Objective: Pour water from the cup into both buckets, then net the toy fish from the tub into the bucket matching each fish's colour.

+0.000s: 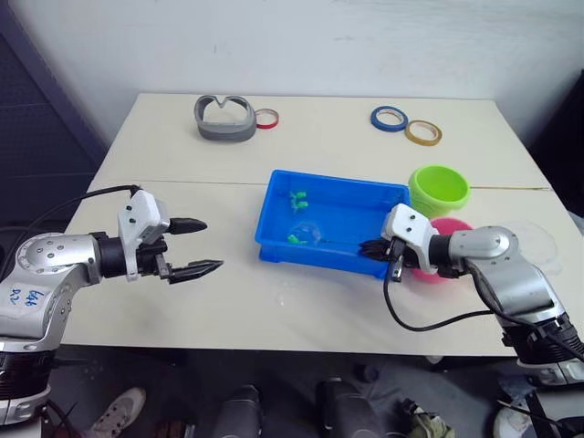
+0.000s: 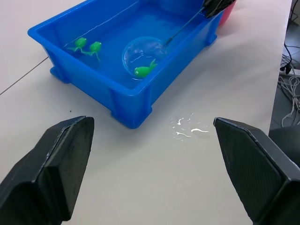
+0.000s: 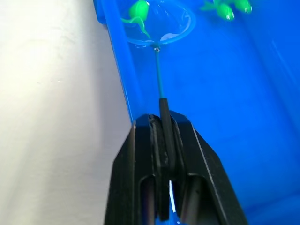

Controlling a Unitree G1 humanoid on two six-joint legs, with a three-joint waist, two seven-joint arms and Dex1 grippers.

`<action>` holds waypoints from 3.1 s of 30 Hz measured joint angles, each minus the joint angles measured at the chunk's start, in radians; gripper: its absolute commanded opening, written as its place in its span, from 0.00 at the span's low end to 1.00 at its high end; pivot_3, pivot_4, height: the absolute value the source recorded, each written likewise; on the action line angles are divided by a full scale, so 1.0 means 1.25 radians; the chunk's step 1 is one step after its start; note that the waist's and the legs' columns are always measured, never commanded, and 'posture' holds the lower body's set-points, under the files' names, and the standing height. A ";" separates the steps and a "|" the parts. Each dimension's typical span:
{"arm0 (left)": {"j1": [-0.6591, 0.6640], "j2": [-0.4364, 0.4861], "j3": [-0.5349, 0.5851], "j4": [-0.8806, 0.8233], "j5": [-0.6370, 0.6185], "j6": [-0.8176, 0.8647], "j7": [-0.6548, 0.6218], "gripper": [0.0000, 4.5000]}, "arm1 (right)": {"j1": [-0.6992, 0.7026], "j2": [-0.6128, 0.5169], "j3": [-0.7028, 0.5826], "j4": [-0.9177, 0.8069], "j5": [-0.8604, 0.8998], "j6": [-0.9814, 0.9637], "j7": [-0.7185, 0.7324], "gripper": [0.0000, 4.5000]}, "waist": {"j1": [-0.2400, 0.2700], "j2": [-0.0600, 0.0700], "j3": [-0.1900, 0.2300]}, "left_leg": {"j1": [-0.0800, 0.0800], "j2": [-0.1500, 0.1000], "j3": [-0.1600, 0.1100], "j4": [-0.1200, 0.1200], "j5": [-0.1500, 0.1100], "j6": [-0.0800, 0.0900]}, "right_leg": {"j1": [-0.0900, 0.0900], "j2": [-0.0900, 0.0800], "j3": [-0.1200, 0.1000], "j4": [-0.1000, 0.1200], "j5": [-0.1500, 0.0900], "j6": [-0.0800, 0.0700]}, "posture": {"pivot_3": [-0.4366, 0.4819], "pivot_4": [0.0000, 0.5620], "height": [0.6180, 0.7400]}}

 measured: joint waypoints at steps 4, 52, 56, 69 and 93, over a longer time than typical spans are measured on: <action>-0.028 -0.005 0.000 0.002 -0.005 -0.009 0.000 0.99 | -0.032 0.010 -0.017 -0.020 0.037 0.052 -0.013 0.00 | 0.000 0.000 0.000 | 0.000 0.000 0.000 0.000 0.000 0.000 | 0.000 0.000 0.000 0.000 0.000 0.000 | 0.48 0.27 1.00; -0.250 -0.161 -0.129 0.187 0.032 -0.128 -0.034 0.99 | 0.072 -0.223 -0.269 0.267 -0.121 -0.205 -0.287 0.00 | 0.003 0.000 0.000 | -0.001 -0.001 0.001 0.001 0.000 0.000 | 0.000 0.001 0.000 0.000 0.000 0.000 | 0.48 0.27 1.00; -0.250 -0.161 -0.129 0.188 0.032 -0.128 -0.034 0.99 | 0.107 -0.266 -0.237 0.264 -0.202 -0.307 -0.313 0.00 | 0.003 0.000 0.000 | -0.001 -0.001 0.002 0.001 0.000 0.000 | 0.000 0.001 0.001 -0.001 0.000 0.000 | 0.48 0.27 1.00; -0.261 -0.161 -0.134 0.192 0.033 -0.128 -0.043 0.99 | 0.182 -0.377 -0.151 0.239 -0.570 -0.597 -0.564 0.00 | 0.001 0.000 0.000 | 0.000 0.000 0.005 0.001 0.000 0.000 | -0.001 0.002 0.002 0.000 0.000 0.000 | 0.48 0.27 1.00; -0.266 -0.161 -0.135 0.215 0.037 -0.128 -0.055 0.99 | 0.256 -0.427 -0.120 0.205 -0.919 -0.655 -0.857 0.00 | 0.002 0.000 0.000 | 0.001 0.000 0.007 0.002 0.000 0.000 | -0.001 0.002 0.003 0.001 0.000 0.000 | 0.48 0.27 1.00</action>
